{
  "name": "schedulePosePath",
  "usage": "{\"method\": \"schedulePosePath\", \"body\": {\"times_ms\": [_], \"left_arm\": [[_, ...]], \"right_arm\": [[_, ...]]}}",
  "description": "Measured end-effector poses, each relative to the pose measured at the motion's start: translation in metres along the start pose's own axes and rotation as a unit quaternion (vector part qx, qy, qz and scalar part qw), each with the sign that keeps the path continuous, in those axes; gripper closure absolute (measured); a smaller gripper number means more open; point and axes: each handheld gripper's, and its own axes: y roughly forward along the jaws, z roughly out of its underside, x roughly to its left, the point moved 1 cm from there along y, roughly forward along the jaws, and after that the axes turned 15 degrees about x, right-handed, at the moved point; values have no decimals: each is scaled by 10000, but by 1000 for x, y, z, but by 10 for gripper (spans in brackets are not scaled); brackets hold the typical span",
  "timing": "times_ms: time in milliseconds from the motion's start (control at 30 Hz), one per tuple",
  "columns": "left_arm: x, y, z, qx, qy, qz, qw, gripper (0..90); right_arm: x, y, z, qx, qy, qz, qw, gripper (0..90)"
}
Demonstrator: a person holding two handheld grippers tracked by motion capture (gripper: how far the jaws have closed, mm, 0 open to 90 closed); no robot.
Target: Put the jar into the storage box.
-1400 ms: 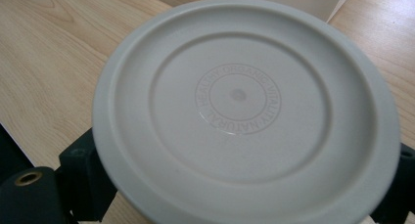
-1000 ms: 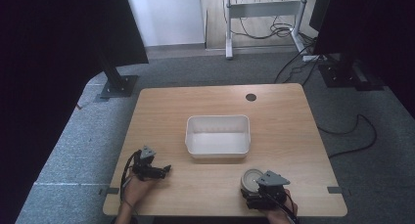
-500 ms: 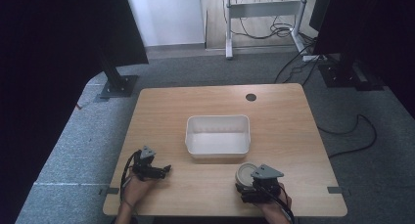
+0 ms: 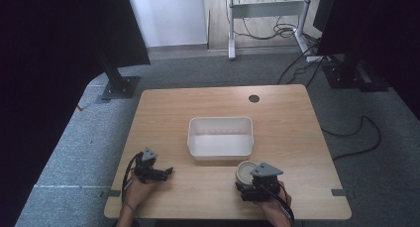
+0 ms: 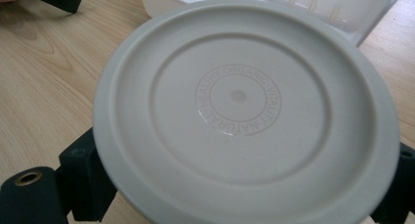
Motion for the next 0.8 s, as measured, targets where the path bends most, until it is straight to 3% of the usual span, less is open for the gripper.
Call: {"method": "schedulePosePath", "body": {"times_ms": [800], "left_arm": [[0, 0, 0, -2, 1, 4, 10000, 0]], "right_arm": [[9, 12, -39, -100, -211, -60, 9997, 92]]}}
